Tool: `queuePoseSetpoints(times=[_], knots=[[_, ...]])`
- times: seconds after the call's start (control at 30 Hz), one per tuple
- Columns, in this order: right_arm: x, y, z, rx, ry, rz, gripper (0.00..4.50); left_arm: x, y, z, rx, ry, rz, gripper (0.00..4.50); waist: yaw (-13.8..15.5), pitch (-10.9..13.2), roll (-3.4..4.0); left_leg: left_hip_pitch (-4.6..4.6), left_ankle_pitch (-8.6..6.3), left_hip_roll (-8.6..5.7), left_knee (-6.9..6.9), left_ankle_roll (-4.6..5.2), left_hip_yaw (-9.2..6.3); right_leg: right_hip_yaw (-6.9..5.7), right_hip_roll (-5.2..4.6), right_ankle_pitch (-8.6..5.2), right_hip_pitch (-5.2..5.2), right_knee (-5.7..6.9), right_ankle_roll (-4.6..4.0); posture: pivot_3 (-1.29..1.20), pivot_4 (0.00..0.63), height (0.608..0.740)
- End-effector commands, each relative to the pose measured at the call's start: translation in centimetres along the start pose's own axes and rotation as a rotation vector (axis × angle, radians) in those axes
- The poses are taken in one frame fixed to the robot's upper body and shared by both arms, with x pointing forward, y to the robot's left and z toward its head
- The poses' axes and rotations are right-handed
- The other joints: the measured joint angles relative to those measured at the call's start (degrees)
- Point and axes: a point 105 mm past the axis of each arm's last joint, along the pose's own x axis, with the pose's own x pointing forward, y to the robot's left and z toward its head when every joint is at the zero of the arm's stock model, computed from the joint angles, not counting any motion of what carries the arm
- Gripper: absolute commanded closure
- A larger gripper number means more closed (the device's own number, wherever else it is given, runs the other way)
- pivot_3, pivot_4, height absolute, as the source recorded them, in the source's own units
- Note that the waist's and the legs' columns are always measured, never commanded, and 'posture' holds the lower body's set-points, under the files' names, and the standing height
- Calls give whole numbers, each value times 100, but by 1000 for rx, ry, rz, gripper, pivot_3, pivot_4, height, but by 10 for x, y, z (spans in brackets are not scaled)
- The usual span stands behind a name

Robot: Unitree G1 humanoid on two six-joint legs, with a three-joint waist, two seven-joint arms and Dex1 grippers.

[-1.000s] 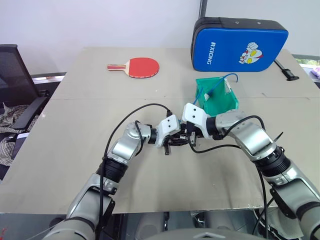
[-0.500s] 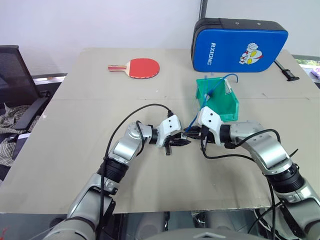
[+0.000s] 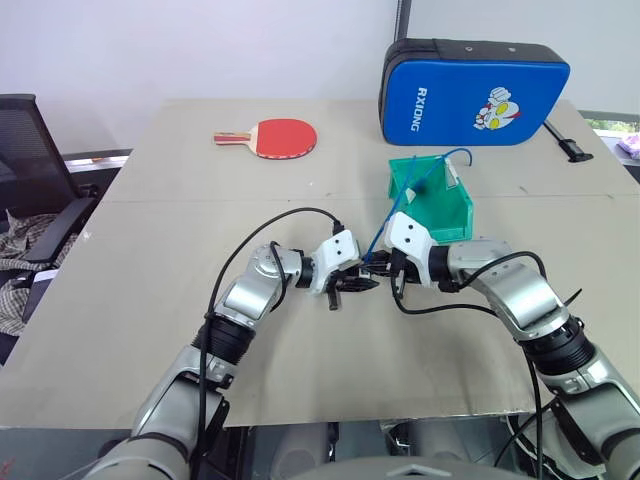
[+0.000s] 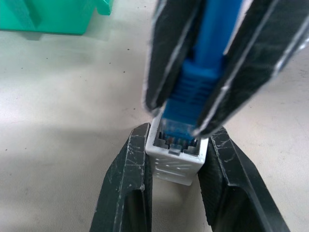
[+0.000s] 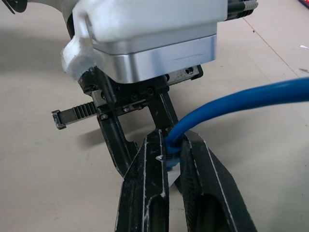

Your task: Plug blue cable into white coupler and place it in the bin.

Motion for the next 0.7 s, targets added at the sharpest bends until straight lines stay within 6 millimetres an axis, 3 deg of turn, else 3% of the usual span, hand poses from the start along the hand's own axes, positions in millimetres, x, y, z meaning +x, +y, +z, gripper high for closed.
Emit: queuePoseSetpoints(times=[0.03, 0.23, 0.3, 0.37, 0.5, 0.63, 0.67, 0.7], knots=[[14, 33, -84, 175, 293, 142, 4500, -8, 9, 28, 78, -72, 31, 3812, -5, -1, 1, 4, 0, 0, -1, 0, 0, 0, 0, 0, 3, 0, 0, 0, 150, 731], [18, 31, -95, 184, 316, 132, 4500, -7, 7, 29, 82, -74, 30, 3812, -29, -23, -5, 13, 0, 2, -6, 0, 0, 0, 1, 0, 7, 0, 0, 0, 150, 731], [19, 20, -87, 161, 246, 69, 4500, -7, 6, 29, 80, -77, 33, 3812, -41, -27, -6, 15, 0, 4, -7, 0, -1, 0, 1, 0, 9, 0, -1, 0, 150, 731], [16, 2, -65, 160, 99, -25, 4500, -8, 6, 29, 73, -82, 37, 3812, -66, -30, -10, 17, 0, 5, -6, 0, -2, 0, 1, 0, 10, 0, -1, 0, 150, 731], [-20, -20, -18, 193, -212, -172, 3078, -11, 9, 31, 48, -95, 48, 3812, -56, -4, 3, 6, 0, 5, -6, -1, -9, -4, -2, 1, 6, 0, -2, 0, 150, 731], [-58, -25, -6, 154, -291, -320, 1055, -14, 11, 32, 29, -104, 55, 3812, -12, 3, 9, -78, 1, -5, -1, -1, 2, 7, -8, 28, -66, -1, 1, 0, 150, 731], [-67, -24, -3, 166, -311, -360, 819, -15, 11, 32, 29, -105, 50, 3812, -1, 3, 10, -93, 1, -6, 0, -1, 5, 10, -8, 30, -80, -2, 2, 0, 150, 731], [-73, -21, -1, 189, -330, -382, 117, -14, 10, 32, 29, -108, 43, 3812, 1, 3, 10, -94, 0, -6, -1, -1, 5, 9, -7, 27, -82, -3, 5, 0, 150, 731]])
